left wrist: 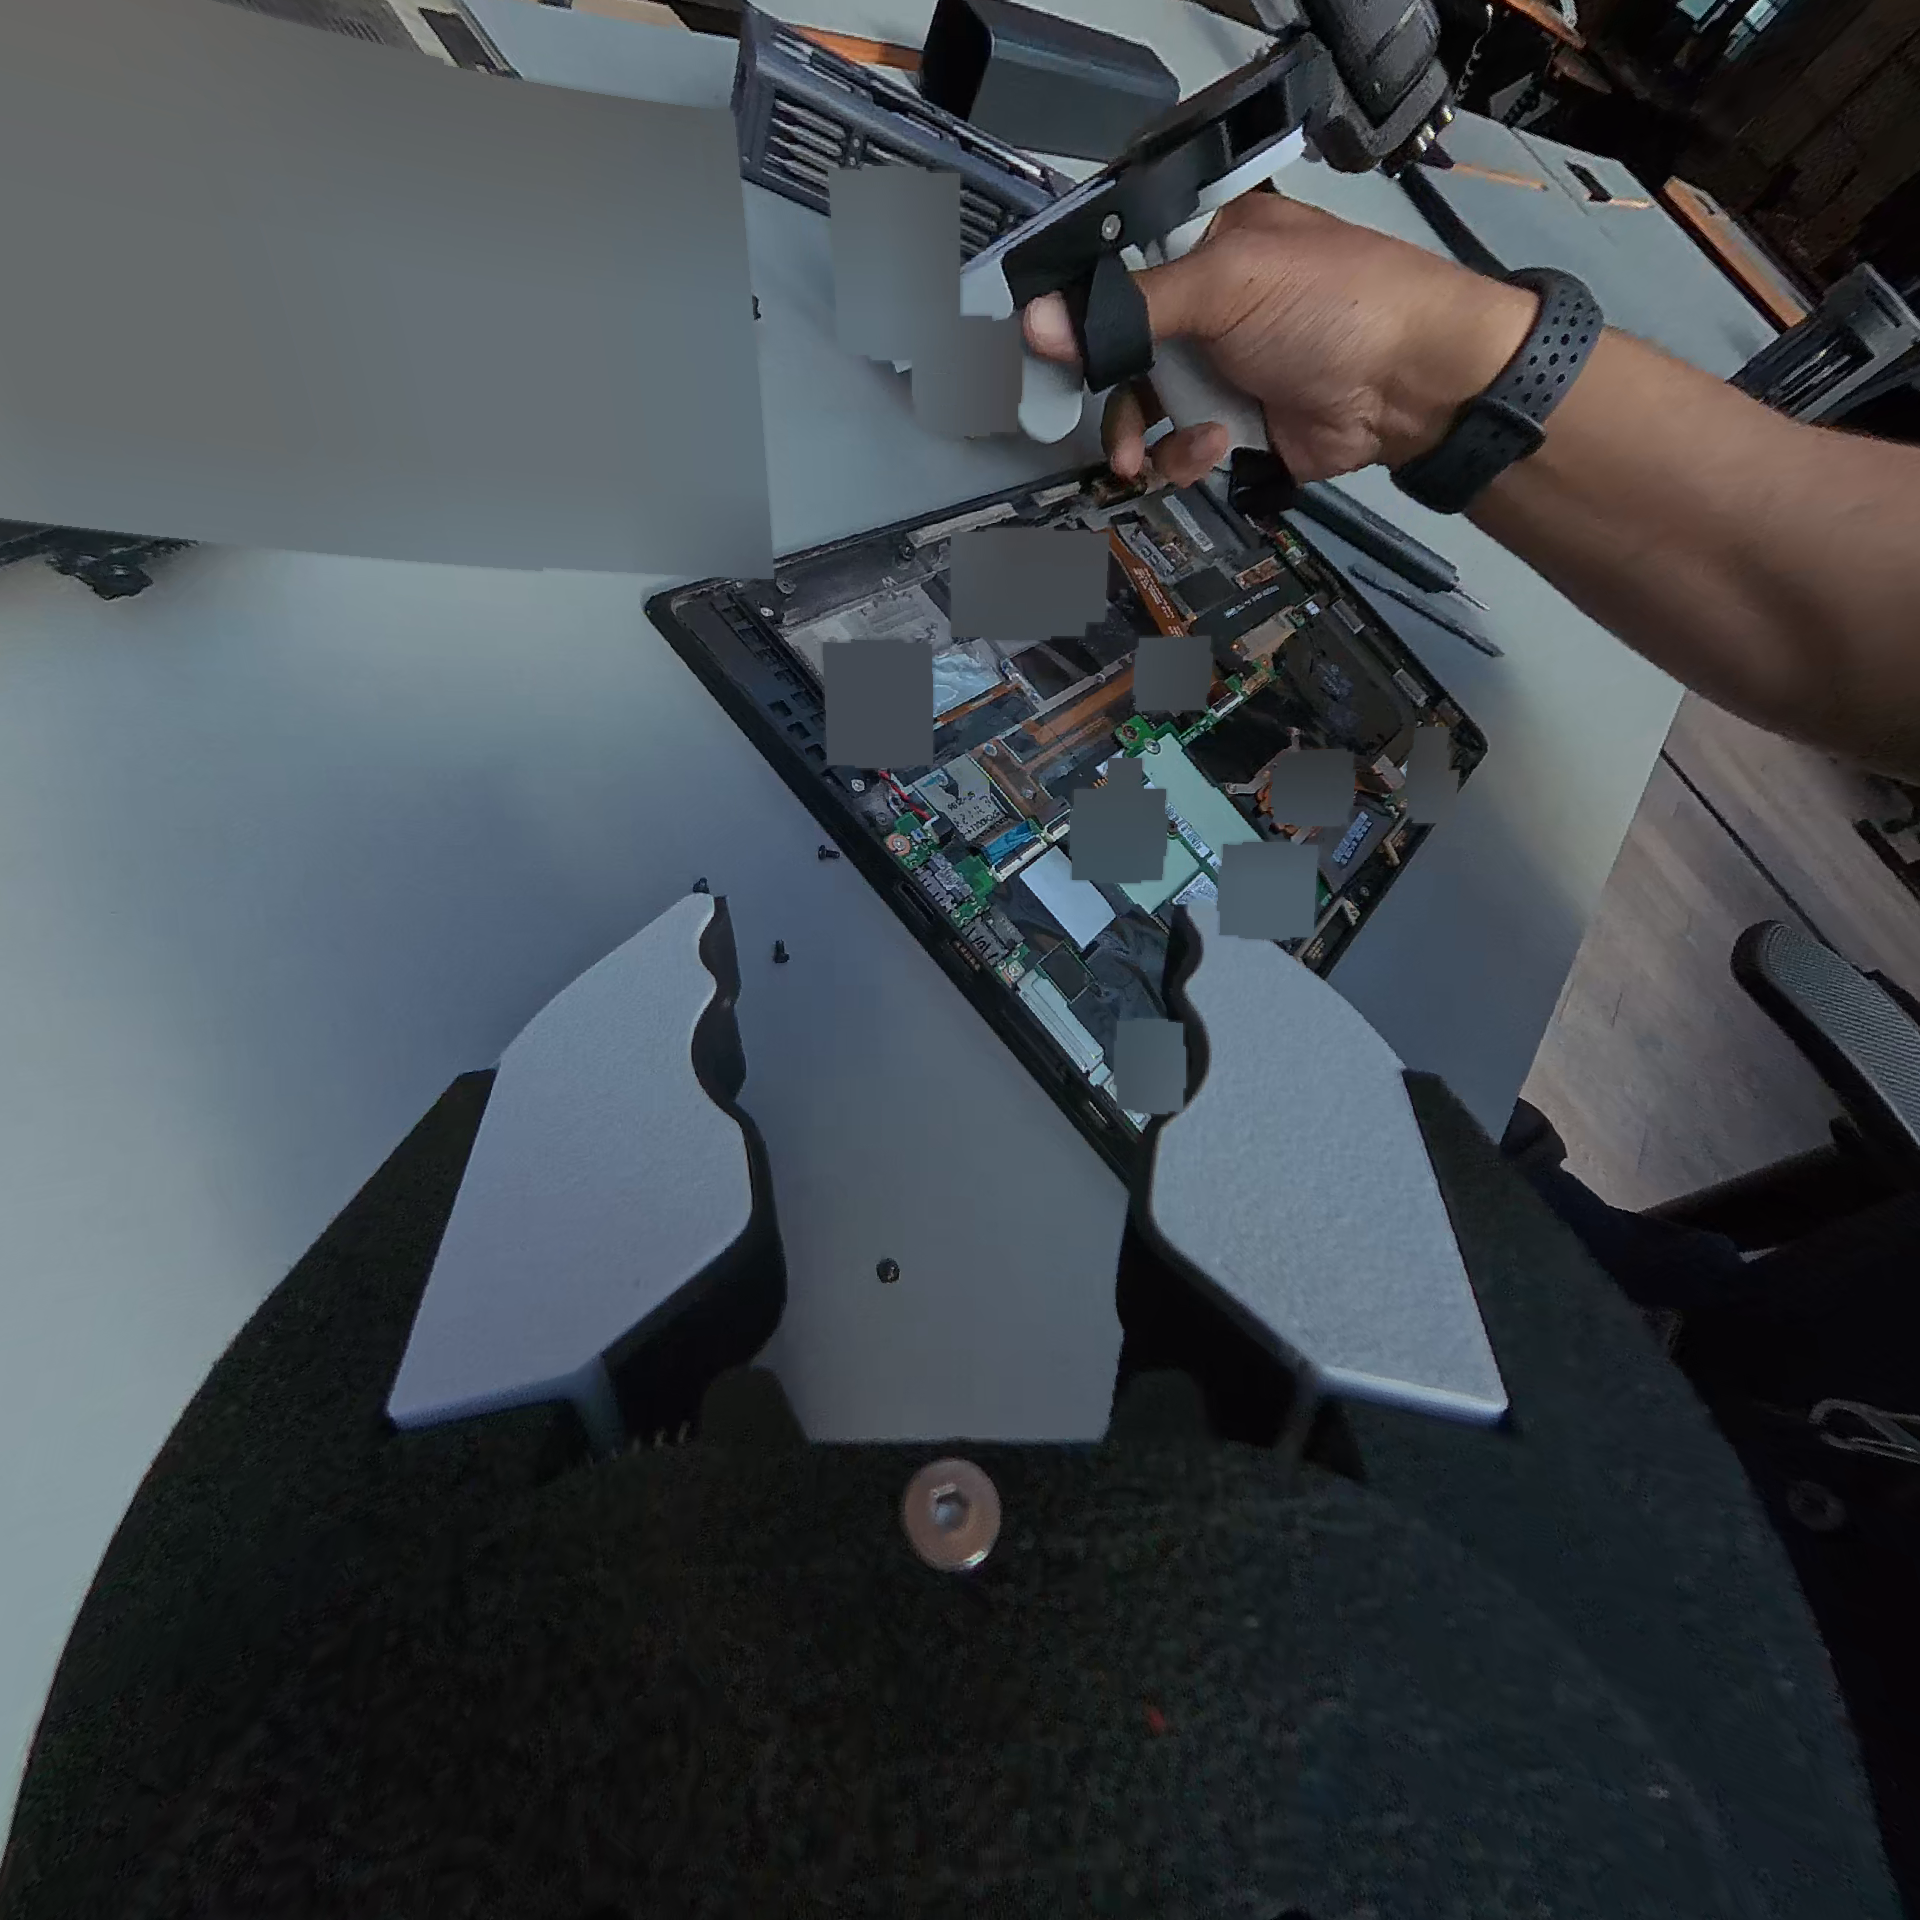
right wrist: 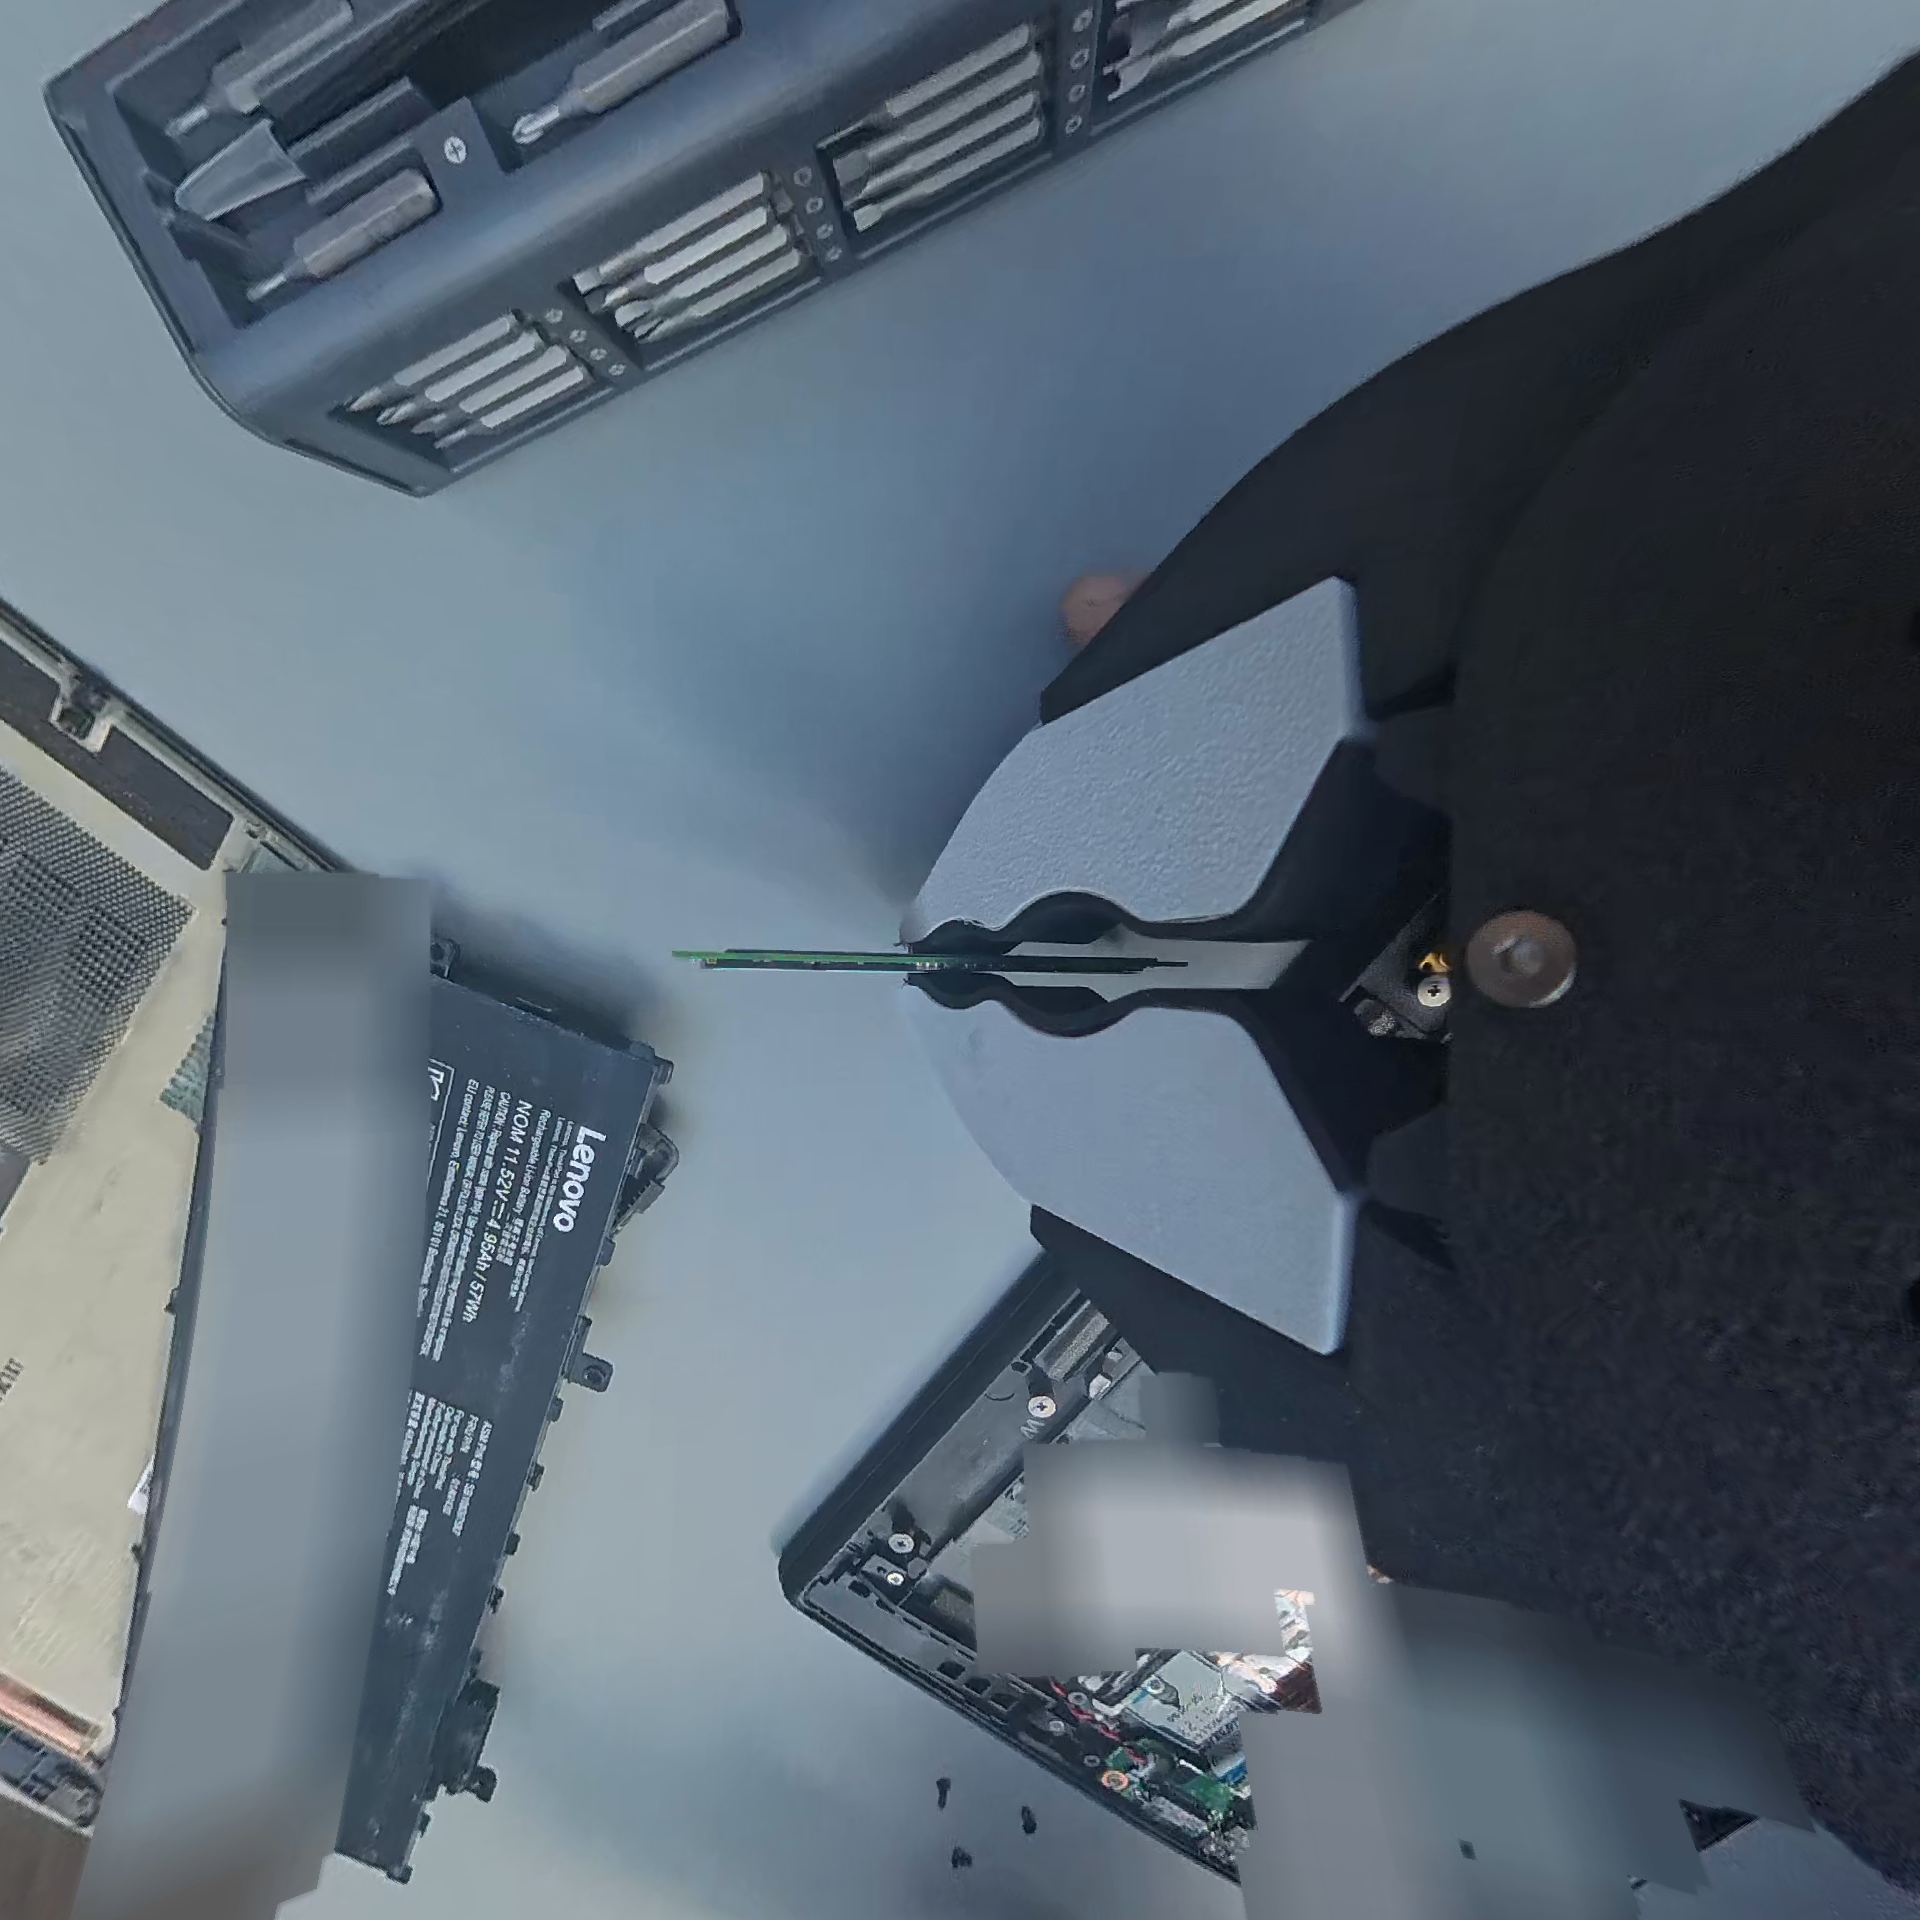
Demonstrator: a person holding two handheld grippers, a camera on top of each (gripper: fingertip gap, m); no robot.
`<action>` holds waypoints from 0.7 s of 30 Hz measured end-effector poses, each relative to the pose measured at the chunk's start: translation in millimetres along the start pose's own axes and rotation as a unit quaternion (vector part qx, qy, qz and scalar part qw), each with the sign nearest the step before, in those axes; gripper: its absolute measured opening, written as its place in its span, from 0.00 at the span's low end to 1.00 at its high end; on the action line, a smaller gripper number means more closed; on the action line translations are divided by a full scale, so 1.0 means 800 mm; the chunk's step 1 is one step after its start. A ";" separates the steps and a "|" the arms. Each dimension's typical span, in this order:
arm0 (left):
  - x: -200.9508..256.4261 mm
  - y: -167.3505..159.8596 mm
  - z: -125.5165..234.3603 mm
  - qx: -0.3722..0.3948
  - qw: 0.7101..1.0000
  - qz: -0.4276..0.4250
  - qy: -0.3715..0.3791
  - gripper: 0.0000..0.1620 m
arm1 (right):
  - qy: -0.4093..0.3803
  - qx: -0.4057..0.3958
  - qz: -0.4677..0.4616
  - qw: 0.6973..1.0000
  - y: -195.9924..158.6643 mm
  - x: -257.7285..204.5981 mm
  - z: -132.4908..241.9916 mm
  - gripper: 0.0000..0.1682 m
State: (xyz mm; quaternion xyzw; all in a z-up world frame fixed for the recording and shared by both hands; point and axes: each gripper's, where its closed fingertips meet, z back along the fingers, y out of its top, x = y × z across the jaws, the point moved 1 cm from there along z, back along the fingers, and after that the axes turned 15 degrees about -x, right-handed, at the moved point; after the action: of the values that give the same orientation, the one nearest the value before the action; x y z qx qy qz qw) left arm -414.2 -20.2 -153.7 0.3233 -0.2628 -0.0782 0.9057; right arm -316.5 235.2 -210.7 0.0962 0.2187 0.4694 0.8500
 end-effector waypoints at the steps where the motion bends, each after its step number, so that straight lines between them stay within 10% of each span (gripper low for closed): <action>1: 0.000 0.000 0.001 0.001 1.000 0.000 -0.001 0.48 | -0.002 -0.011 -0.010 1.000 -0.001 0.002 0.001 0.01; 13: 0.015 0.000 0.005 -0.007 0.999 -0.034 -0.004 0.47 | -0.045 -0.069 -0.030 0.996 -0.009 0.004 0.001 0.34; 21: 0.013 -0.009 0.005 -0.028 0.997 -0.066 0.034 0.46 | -0.209 -0.061 0.118 0.969 -0.017 0.020 0.028 0.25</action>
State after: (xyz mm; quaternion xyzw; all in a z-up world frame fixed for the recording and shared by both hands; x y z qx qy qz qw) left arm -407.2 -31.1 -151.4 0.3170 -0.2078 -0.1343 0.9156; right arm -288.4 242.2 -200.6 0.1648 -0.0057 0.5482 0.8199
